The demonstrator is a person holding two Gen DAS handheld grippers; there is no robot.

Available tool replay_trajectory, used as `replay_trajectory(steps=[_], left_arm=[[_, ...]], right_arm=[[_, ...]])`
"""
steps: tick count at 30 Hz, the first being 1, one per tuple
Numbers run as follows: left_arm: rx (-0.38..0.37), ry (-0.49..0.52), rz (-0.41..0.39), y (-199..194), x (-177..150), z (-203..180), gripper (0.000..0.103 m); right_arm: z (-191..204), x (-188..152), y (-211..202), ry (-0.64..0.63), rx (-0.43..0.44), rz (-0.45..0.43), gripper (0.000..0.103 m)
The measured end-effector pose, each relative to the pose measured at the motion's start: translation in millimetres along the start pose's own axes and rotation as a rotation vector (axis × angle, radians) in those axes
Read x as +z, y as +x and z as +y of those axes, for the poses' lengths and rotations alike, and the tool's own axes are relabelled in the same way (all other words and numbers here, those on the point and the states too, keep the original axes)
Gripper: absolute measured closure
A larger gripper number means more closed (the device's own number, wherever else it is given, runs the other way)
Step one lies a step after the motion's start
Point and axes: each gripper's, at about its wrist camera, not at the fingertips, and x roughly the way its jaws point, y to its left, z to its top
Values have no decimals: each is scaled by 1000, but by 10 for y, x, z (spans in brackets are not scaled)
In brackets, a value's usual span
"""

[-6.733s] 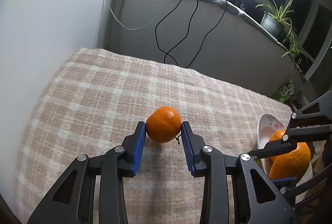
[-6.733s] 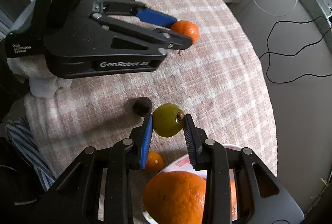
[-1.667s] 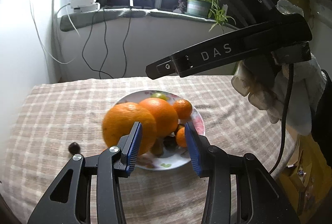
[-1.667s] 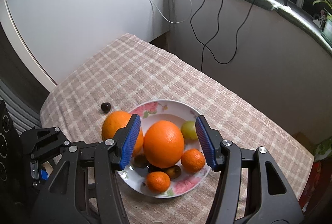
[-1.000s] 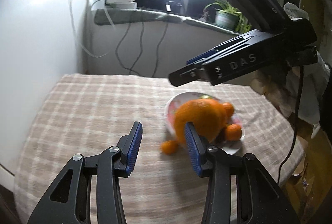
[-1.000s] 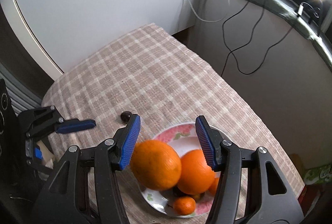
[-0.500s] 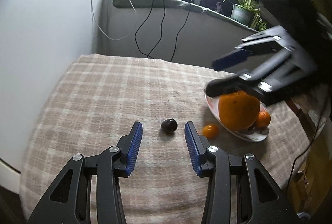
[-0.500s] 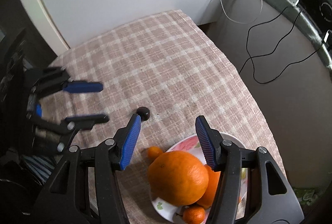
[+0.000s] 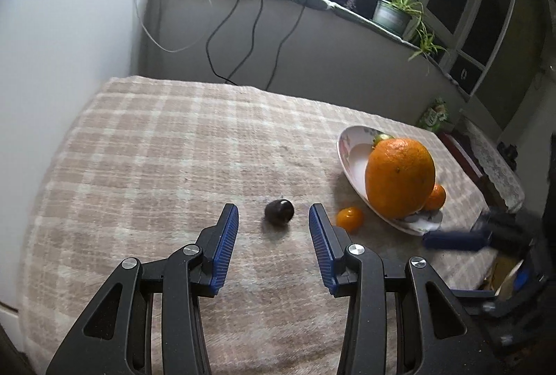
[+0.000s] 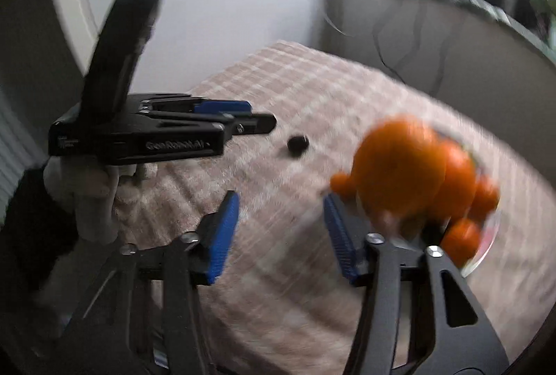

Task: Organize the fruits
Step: 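Move the left gripper to the dark plum while the right approaches the small mandarin on the cloth, then close the left gripper on the dark plum while the right closes on the small mandarin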

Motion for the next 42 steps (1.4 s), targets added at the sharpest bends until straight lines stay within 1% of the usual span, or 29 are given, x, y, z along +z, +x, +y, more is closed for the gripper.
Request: replay_trajectory(steps=[2,4,5,10,13,23,28,32,38,42], left_arm=[[-12,7,11,30,-1,-14,62],[-21,13,19,54,3,-15,62],[-26,14,23,61,4,-12,62],[-48,10,41,135,19,43,63],[-58,7,47,163,28,72,64],[-101,10,54,227,70,159,67],[-116,7,52,230,79,235,69],[-139,5,56,251,82,275,69],[-174,25,64,260,82,254,69],[-183,35,66,258,87,244,69]], right_arm=[[-61,-86,55,93,-14,-19,56],[-63,-143,96,125,-69,-44,57],[-59,-158,115,136,-80,-51,57],[-165,-197,276,244,-88,-44,59],[-250,-192,302,302,-114,-58,59],[-243,-104,498,323,-172,-21,59],[-258,-64,574,345,-231,-30,59],[-266,-28,662,358,-252,-24,59],[-186,51,777,323,-298,-23,60],[-135,104,839,304,-313,-22,60]])
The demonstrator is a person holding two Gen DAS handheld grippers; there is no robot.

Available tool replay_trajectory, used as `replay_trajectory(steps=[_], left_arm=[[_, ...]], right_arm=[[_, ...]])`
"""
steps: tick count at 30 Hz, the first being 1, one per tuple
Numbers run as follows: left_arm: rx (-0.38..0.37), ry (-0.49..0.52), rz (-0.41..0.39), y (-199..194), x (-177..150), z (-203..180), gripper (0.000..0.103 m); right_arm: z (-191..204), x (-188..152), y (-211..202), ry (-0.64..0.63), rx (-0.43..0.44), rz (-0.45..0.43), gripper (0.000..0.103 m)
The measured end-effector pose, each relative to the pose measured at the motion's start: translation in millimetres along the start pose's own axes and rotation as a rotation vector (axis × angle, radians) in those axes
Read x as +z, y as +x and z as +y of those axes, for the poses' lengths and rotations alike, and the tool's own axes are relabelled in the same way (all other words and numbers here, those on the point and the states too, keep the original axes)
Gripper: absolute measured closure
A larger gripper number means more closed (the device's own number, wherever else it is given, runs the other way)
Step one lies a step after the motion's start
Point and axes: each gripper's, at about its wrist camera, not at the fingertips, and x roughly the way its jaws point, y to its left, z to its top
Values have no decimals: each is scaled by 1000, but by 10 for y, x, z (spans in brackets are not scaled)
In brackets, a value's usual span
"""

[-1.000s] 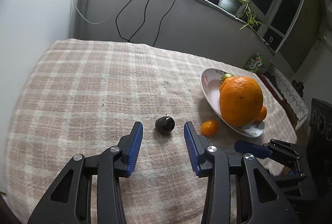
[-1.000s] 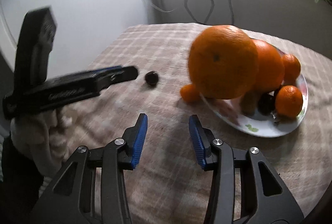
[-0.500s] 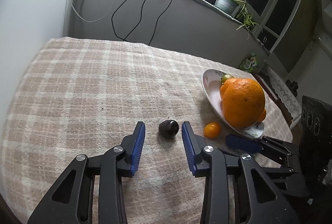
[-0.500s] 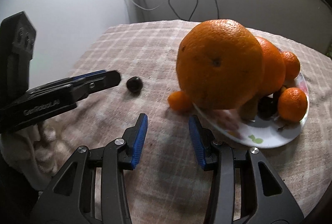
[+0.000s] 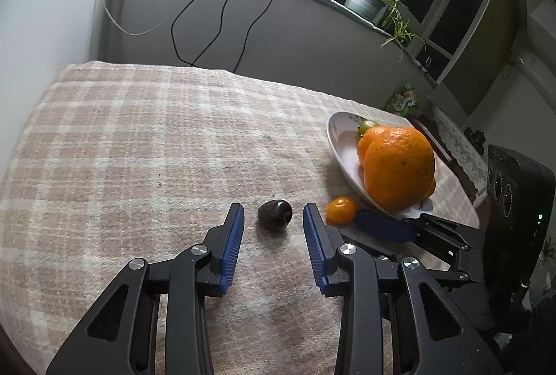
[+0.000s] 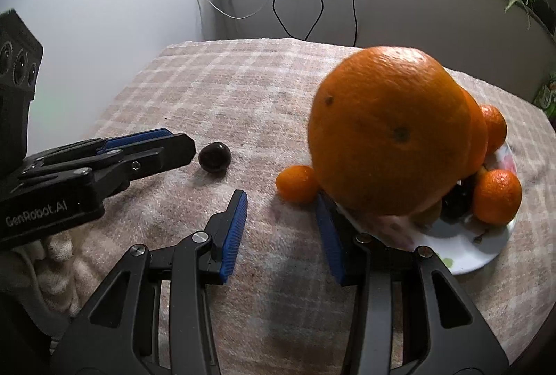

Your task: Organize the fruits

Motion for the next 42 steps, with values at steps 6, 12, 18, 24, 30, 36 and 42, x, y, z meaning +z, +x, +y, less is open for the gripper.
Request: replay_trajectory(steps=[6,12,18,24,30,36,42], left_arm=[[-5,-5,1,11,1,20,69],[-2,21,17,32,14,-5,70],[14,69,50,126,72,-75,69],[16,110,98,240,72,-129,70],[31,129,124,321,105,-108,79],[41,98,94,254,126,23,86],[67,73,59,121,125,196,87]], right_arm=[[80,61,-35,-25,63,-21,61],[39,7,-53,5,20,-3,61],[41,-8,-34,10,-37,-6,61],[32,16,19,25,-77,-4,73],[114,38,71,-4,-115,-4,74],[171,67,132,-24,-146,1,74],[257,117,209,-49,-192,11,74]])
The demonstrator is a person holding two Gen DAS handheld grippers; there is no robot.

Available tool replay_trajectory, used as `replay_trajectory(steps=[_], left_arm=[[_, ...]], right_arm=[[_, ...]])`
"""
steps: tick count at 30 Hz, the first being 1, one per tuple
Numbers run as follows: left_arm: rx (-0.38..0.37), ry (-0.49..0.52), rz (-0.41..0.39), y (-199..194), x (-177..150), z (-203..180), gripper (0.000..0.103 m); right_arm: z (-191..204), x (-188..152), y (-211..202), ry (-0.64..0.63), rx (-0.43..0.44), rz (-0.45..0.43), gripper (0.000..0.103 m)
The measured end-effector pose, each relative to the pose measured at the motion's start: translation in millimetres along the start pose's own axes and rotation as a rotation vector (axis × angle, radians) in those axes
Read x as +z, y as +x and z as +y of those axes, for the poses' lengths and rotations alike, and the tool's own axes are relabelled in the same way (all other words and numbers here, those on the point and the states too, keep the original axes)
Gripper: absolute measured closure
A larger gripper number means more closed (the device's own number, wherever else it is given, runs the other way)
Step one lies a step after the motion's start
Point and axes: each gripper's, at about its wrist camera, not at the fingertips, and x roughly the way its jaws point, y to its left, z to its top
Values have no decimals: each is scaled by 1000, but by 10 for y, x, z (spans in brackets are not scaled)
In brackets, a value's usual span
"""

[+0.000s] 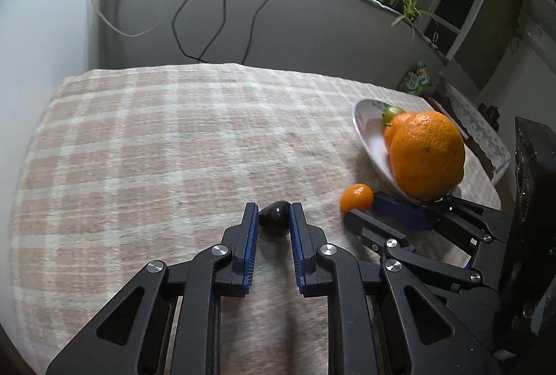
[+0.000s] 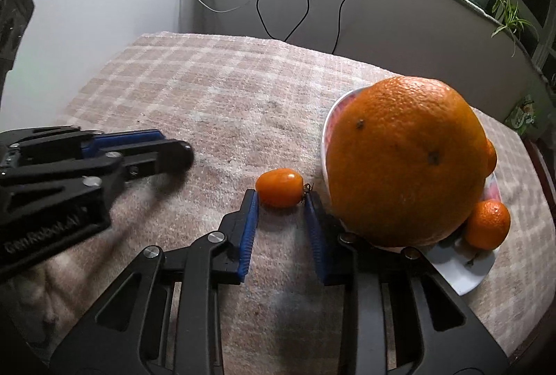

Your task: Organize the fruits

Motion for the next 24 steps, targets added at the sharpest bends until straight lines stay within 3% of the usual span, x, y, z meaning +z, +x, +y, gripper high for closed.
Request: replay_trajectory(steps=[5,24], left_arm=[[-13,-18,-20,-33,-25,54,87],[20,-53,-58,-246,-108,101,87]], right_arm=[[65,-2,20,-28,-39,0,73],[-41,-45,-149,5,90,-82,76]])
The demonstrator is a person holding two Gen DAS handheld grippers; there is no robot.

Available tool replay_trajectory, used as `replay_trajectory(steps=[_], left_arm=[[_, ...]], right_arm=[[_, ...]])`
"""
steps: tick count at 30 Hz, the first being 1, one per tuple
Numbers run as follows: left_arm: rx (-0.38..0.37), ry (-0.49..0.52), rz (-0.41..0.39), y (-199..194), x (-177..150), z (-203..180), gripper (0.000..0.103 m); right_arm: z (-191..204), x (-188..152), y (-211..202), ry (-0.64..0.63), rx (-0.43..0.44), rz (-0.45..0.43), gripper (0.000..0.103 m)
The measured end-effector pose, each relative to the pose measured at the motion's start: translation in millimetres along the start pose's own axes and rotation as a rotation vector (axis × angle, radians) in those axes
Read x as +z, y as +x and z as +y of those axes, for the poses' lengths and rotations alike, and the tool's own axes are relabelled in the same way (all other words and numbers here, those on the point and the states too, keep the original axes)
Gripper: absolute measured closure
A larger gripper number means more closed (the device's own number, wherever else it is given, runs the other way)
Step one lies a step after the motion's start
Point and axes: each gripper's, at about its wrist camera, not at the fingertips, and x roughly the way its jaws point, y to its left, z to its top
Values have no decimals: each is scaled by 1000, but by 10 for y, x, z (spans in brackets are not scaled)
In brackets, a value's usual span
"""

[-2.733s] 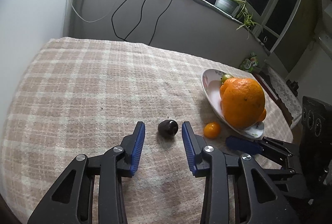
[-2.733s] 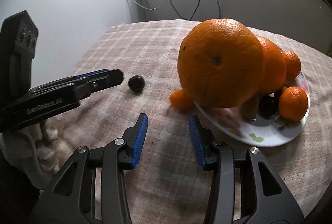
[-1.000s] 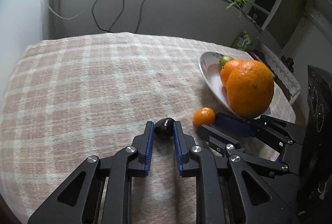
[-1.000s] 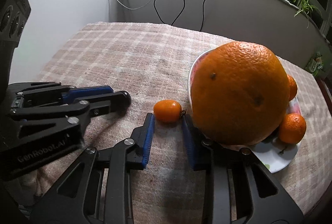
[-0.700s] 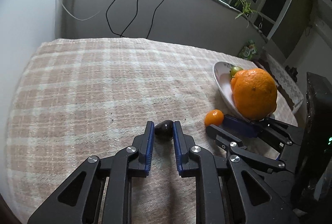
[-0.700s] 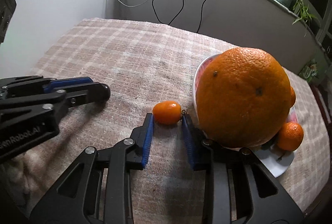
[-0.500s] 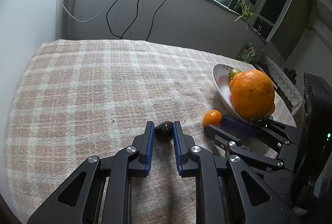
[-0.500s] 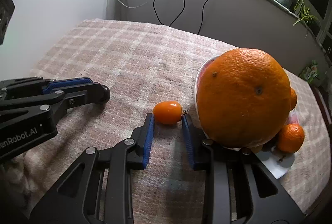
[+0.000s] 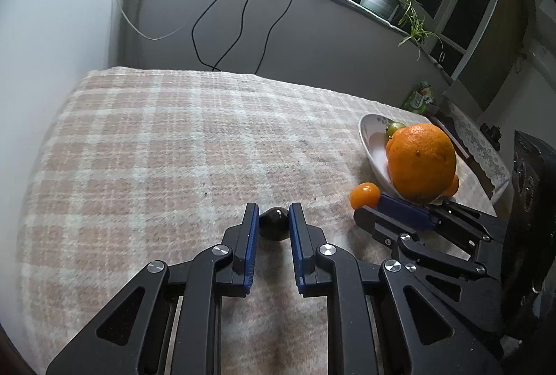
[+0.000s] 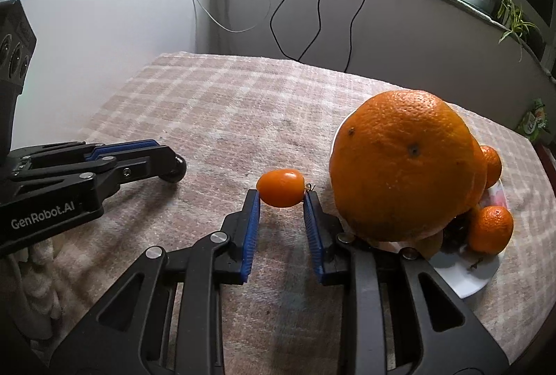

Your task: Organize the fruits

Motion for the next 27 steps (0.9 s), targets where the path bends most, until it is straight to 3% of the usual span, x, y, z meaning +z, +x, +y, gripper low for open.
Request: replay_trajectory(steps=[8,17,24,26,27], left_arm=[[53,-17,-24,-187,-112,-28,87],[146,44,-4,-179,-310,-195,87],[142,31,-44,-312,-230,-372,87],[140,40,-57,-345,-190,-475,87],[135,47,-62,-358,-164,-537,87]], right_arm=[[12,-49,-137,-18,53,-41,76],[-105,-125,-238,2,123,-49,76],[-304,-139,-428,36,163,-84,77],[-359,-142,-498,45,185,-93,79],[-379,-148,-542,42,192,-102,89]])
